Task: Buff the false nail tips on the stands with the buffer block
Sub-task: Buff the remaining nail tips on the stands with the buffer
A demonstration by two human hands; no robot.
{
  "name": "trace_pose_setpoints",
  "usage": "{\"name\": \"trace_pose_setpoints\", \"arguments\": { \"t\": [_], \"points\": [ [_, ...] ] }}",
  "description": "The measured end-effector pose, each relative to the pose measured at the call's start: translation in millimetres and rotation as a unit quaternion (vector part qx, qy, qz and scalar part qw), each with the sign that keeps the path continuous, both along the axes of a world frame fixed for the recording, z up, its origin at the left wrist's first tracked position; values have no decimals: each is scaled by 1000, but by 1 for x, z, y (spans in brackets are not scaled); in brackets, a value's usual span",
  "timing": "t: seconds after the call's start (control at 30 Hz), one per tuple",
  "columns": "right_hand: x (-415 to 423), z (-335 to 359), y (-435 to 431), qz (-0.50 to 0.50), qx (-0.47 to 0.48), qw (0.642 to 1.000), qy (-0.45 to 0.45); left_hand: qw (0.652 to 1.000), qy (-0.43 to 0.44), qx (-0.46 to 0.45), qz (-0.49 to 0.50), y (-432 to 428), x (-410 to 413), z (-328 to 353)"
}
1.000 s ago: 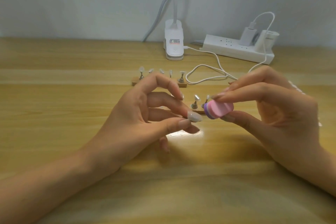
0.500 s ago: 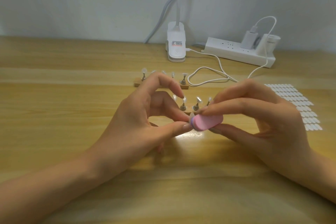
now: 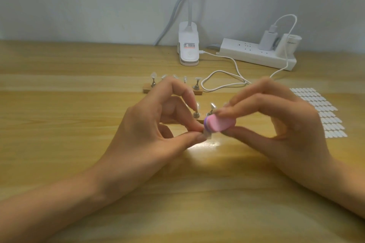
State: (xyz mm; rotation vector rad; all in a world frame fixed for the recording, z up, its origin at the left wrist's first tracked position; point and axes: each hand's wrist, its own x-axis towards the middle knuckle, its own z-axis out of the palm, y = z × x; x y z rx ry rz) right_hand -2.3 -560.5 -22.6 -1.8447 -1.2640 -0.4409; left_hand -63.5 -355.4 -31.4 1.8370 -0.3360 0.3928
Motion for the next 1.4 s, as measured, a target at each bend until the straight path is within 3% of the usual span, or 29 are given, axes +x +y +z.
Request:
{"name": "trace_pose_setpoints", "arguments": {
  "t": [0.13,0.23,0.8,1.13,1.27,1.4],
  "points": [
    [-5,-4,2,25,-31,998,-45,1000,-10,3,-3,-1,0,0],
    [2,0,-2,-40,6,999,-25,1000,-9,4,7,-1,0,0],
    [-2,-2,-1,-15,-21,997,-72,1000,-1,-11,-5,-3,-1,1],
    [0,0,-3,-33,-5,999,-37,1000,-15,-9,1,-1,0,1],
    [0,-2,-1,-14,-25,998,-63,1000,-17,-12,-4,-1,0,2],
    [2,-1,-2,-15,5,1000,-23,1000,-21,-1,8,-1,0,1]
  ]
}}
